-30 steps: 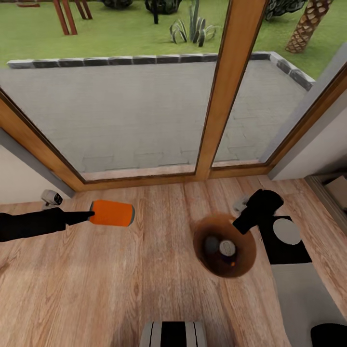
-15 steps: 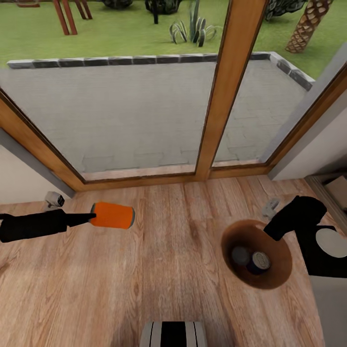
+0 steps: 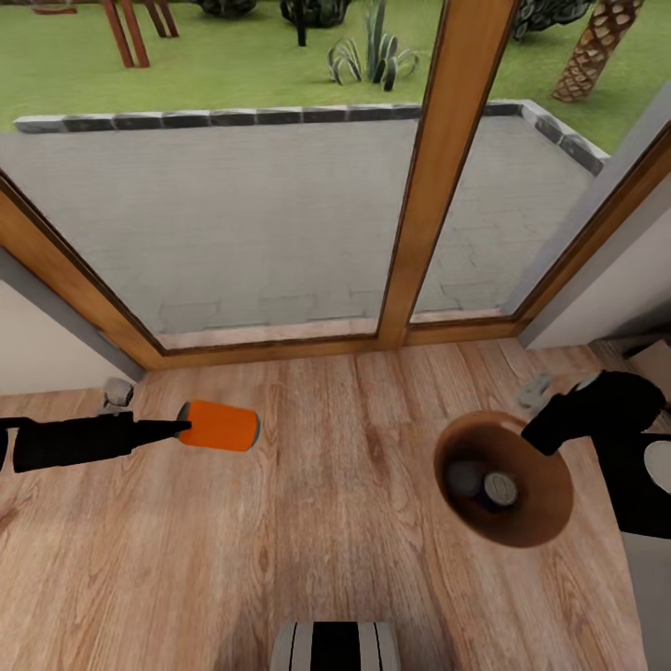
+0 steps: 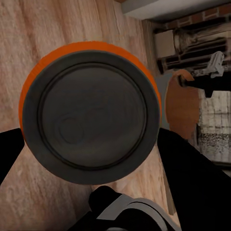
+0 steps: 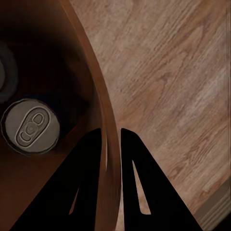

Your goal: Put the three can of soda from the living room inside the tash can in the kitchen.

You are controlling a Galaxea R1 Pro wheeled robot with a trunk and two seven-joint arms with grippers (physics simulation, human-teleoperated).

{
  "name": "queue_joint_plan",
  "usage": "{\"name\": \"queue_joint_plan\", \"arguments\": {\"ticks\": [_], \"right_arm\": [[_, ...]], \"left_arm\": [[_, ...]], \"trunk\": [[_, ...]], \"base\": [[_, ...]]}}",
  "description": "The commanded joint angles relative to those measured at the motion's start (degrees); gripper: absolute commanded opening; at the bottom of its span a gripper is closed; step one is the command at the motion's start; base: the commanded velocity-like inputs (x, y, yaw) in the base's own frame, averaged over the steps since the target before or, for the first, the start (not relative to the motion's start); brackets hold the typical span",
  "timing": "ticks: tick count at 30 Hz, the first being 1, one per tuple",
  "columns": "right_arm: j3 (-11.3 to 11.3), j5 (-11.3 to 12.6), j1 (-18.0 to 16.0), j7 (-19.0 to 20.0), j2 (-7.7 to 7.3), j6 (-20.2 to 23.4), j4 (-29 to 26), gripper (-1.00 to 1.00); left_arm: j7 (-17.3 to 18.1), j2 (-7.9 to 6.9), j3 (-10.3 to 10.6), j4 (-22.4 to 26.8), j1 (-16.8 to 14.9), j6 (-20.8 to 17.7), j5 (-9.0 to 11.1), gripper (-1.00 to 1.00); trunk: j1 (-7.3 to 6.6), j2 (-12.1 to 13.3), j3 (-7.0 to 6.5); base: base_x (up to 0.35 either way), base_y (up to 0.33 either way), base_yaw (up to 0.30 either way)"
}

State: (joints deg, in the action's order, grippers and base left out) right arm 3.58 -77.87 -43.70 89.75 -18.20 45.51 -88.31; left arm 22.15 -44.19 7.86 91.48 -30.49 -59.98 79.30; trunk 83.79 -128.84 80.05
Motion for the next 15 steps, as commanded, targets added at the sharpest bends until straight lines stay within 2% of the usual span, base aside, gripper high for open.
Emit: {"name": "queue_joint_plan", "arguments": {"ticks": [1,5,8,9,11,12,14,15], "right_arm": [[-0.02,0.41,-0.01,0.25,-0.38,0.20,-0.17,-1.00],[-0.01,1.87,-0.04,0.25,-1.98,0.20,-0.50,-1.00],[0.09,3.29,-0.06,0.25,-2.58,0.22,-0.50,-1.00],[0.16,3.75,-0.08,0.25,-2.71,0.26,-0.27,-1.00],[0.24,4.06,-0.08,0.25,-2.78,0.32,0.04,-1.00],[0.52,4.24,-0.07,0.25,-2.80,0.43,0.50,-1.00],[1.19,4.35,-0.07,0.25,-2.74,0.50,0.96,-1.00],[1.95,4.39,-0.07,0.25,-2.62,0.63,1.30,-1.00]], "left_arm": [[-0.34,0.00,0.06,0.01,0.00,-0.02,0.15,-1.00],[-2.64,0.04,0.32,0.01,-0.01,-0.02,0.15,-1.00],[-6.36,0.19,1.84,0.01,-0.01,-0.02,0.15,-1.00],[-9.61,0.32,3.20,0.01,-0.01,-0.02,0.15,-1.00],[-13.88,0.42,4.55,0.01,-0.01,-0.02,0.15,-1.00],[-19.13,0.62,5.56,0.01,-0.01,-0.02,0.15,-1.00],[-24.90,1.23,6.20,0.00,-0.01,-0.02,0.17,-1.00],[-30.80,2.74,6.61,-0.05,-0.01,-0.02,0.16,-1.00]], "trunk": [[0.00,0.00,0.00],[0.00,0.00,0.00],[0.00,0.00,0.00],[0.00,0.00,0.00],[0.00,0.00,0.00],[0.00,0.00,0.00],[0.00,0.00,0.00],[0.00,0.00,0.00]], "base": [[0.000,0.000,0.000],[0.000,0.000,0.000],[0.000,0.000,0.000],[0.000,0.000,0.000],[0.000,0.000,0.000],[0.000,0.000,0.000],[0.000,0.000,0.000],[0.000,0.000,0.000]]}}
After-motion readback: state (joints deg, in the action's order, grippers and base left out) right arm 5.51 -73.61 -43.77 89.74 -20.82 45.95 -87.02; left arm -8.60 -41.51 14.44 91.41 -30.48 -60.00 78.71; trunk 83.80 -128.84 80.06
